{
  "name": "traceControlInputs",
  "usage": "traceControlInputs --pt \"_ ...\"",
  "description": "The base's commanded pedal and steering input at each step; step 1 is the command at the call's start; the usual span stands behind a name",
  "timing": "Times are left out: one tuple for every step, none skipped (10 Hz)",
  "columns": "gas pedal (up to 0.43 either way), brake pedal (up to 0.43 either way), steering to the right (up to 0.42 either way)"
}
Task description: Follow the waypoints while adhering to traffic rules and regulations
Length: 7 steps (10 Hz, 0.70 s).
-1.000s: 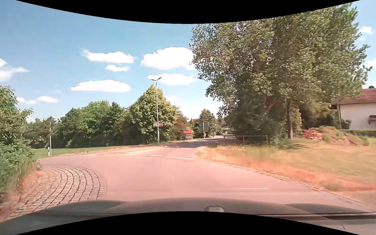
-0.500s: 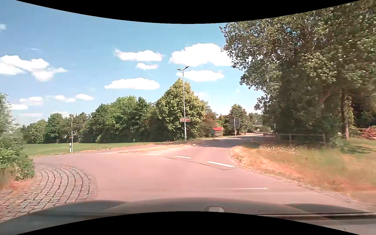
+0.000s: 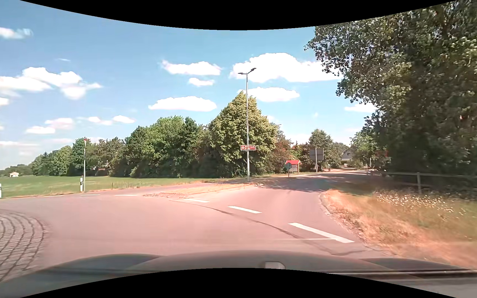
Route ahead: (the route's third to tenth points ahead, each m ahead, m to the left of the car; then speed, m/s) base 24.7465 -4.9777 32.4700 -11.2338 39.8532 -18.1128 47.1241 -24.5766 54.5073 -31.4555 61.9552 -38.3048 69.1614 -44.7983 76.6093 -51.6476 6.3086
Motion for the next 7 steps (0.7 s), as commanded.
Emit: traceControlInputs --pt "0.157 0.000 0.064" --pt "0.169 0.000 0.080" --pt "0.177 0.000 0.086" --pt "0.189 0.000 0.086" --pt "0.189 0.000 0.083" --pt "0.189 0.000 0.080" --pt "0.189 0.000 0.079"
